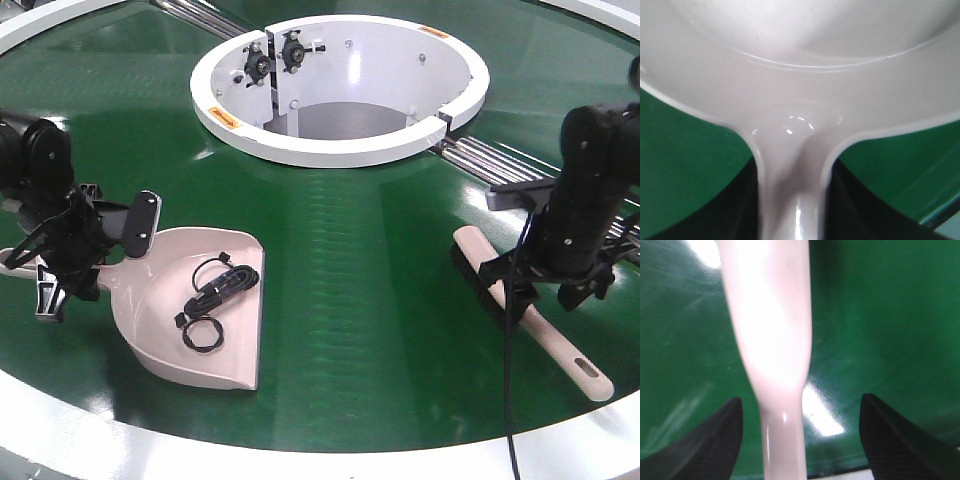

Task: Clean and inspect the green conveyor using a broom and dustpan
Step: 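Release the brush and raise the right gripper away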

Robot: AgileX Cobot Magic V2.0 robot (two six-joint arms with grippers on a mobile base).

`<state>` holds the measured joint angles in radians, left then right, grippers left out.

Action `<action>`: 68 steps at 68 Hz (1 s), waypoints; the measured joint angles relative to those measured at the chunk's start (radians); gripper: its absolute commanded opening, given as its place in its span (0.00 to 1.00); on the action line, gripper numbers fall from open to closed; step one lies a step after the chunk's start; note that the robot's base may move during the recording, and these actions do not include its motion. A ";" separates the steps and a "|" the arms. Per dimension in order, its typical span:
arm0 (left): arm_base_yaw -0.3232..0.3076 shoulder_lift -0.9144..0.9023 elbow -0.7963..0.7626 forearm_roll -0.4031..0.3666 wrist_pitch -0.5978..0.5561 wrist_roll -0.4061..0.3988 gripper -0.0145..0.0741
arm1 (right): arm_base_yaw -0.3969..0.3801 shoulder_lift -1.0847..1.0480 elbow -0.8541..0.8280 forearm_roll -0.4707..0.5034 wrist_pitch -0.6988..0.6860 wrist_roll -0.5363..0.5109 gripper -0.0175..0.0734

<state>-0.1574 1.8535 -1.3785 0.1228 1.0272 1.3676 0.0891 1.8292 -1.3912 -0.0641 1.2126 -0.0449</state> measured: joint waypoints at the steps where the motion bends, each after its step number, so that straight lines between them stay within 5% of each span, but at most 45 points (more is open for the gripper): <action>1: 0.000 0.000 0.000 0.000 0.000 0.000 0.25 | 0.000 -0.009 0.000 0.000 0.001 0.000 0.73; 68: 0.000 0.000 0.000 -0.001 -0.005 0.000 0.25 | 0.000 -0.440 0.004 0.099 -0.061 -0.034 0.69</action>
<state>-0.1574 1.8535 -1.3785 0.1219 1.0221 1.3676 0.0891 1.3896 -1.3877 0.0354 1.1513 -0.0790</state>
